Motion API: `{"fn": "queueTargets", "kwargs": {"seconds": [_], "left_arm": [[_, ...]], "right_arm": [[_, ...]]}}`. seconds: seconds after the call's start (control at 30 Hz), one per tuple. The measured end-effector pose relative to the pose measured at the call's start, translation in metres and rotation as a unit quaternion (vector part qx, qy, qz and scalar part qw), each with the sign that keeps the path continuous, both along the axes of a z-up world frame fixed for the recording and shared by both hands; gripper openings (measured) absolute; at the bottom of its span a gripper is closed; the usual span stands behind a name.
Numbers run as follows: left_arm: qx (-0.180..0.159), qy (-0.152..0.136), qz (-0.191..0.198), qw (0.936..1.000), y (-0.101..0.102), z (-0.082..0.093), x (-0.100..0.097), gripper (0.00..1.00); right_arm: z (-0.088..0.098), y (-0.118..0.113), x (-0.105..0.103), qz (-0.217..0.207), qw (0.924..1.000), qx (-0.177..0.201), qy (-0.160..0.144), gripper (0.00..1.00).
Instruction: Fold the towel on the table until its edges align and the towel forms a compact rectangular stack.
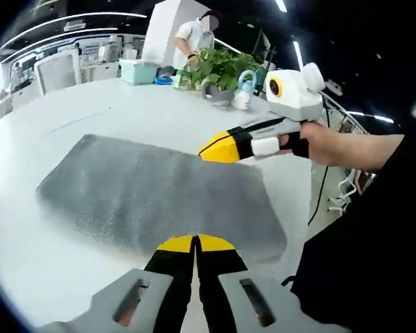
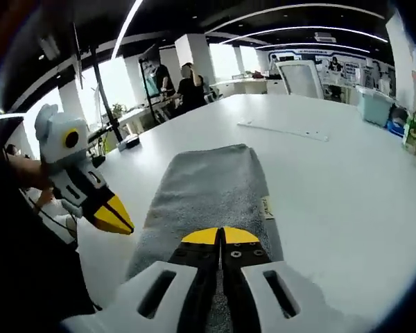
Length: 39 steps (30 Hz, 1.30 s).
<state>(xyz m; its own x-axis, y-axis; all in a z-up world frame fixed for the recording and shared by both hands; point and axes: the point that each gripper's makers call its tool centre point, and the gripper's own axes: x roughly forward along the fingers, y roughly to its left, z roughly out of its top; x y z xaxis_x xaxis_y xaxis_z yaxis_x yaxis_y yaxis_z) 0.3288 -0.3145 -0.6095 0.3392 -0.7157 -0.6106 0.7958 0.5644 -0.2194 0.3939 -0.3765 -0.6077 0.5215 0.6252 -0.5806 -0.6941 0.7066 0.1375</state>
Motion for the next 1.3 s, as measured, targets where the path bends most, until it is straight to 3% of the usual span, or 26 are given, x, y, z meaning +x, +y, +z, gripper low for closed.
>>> {"fn": "queueTargets", "kwargs": {"seconds": [0.1,0.23,0.33,0.37,0.4,0.47,0.57,0.7,1.03,1.3], "left_arm": [[0.016,-0.02,-0.052,0.9983,-0.018,-0.005,-0.006,0.01],[0.03,-0.002,-0.075,0.9967,-0.031,-0.021,-0.011,0.01],[0.071,-0.003,-0.105,0.9919,-0.03,-0.036,-0.018,0.01],[0.084,-0.018,-0.117,0.9894,-0.03,-0.04,-0.018,0.01],[0.08,-0.029,-0.12,0.9891,-0.032,-0.039,-0.017,0.01],[0.071,-0.02,-0.109,0.9913,-0.031,-0.037,-0.015,0.01],[0.074,-0.007,-0.099,0.9924,-0.03,-0.042,-0.014,0.01],[0.084,-0.01,-0.097,0.9917,-0.031,-0.042,-0.015,0.01],[0.155,-0.063,-0.124,0.978,-0.019,-0.044,-0.01,0.01],[0.172,-0.059,-0.092,0.979,-0.002,-0.044,0.0,0.01]], "right_arm": [[-0.009,0.007,-0.004,0.026,0.9985,-0.047,0.012,0.0],[-0.019,0.017,-0.002,0.067,0.9918,-0.109,0.003,0.0],[-0.028,0.022,-0.004,0.096,0.987,-0.129,0.007,0.0],[-0.033,0.022,-0.005,0.107,0.984,-0.143,0.005,0.0],[-0.037,0.022,-0.007,0.113,0.9821,-0.15,0.012,0.0],[-0.046,0.019,-0.008,0.121,0.9781,-0.169,0.007,0.0],[-0.047,0.017,-0.008,0.112,0.981,-0.159,0.004,0.0],[-0.048,0.017,-0.008,0.114,0.9804,-0.161,0.003,0.0],[-0.049,0.014,-0.006,0.097,0.9791,-0.178,-0.008,0.0],[-0.049,0.012,-0.01,0.091,0.9801,-0.176,-0.012,0.0]]}}
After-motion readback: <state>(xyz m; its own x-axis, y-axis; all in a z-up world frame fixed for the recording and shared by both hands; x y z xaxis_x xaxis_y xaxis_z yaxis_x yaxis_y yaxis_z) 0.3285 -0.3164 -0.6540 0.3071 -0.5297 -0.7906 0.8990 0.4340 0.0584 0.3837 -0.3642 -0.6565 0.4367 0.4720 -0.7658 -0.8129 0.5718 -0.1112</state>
